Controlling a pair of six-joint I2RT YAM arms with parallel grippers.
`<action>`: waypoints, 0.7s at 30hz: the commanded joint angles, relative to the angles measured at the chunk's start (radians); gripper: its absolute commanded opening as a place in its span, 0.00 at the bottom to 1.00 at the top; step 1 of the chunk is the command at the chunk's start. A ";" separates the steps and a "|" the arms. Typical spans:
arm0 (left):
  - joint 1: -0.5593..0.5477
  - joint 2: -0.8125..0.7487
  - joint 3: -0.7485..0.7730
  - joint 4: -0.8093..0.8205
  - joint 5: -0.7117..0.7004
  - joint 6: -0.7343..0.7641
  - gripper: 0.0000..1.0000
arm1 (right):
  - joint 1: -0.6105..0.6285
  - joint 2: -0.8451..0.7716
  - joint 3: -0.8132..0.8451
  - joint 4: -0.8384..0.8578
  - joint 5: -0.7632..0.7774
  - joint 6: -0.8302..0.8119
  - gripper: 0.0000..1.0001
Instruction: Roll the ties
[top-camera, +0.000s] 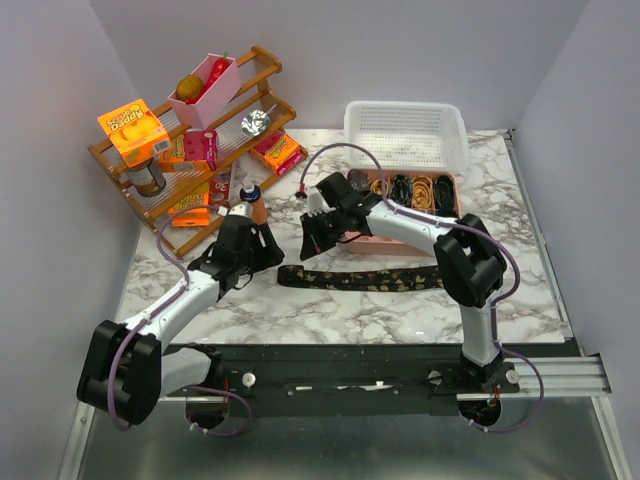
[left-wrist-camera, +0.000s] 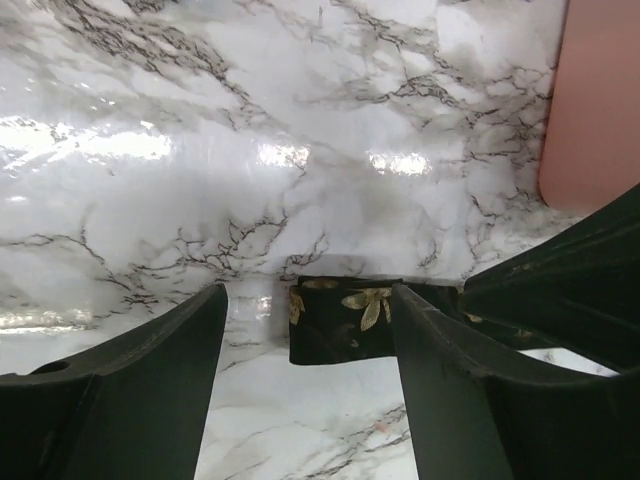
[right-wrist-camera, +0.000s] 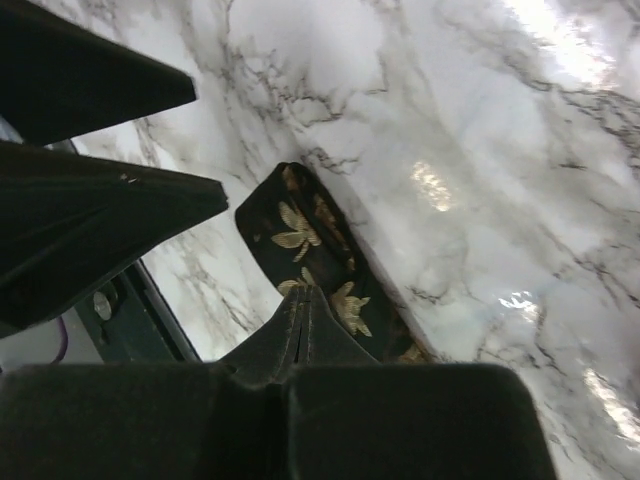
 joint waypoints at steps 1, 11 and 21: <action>0.127 -0.014 -0.102 0.185 0.358 -0.087 0.77 | 0.025 0.041 0.025 0.017 -0.069 -0.003 0.01; 0.229 0.063 -0.220 0.424 0.575 -0.171 0.77 | 0.036 0.099 0.008 0.022 -0.071 0.001 0.01; 0.230 0.152 -0.291 0.495 0.563 -0.142 0.73 | 0.036 0.131 -0.022 0.015 -0.034 -0.011 0.01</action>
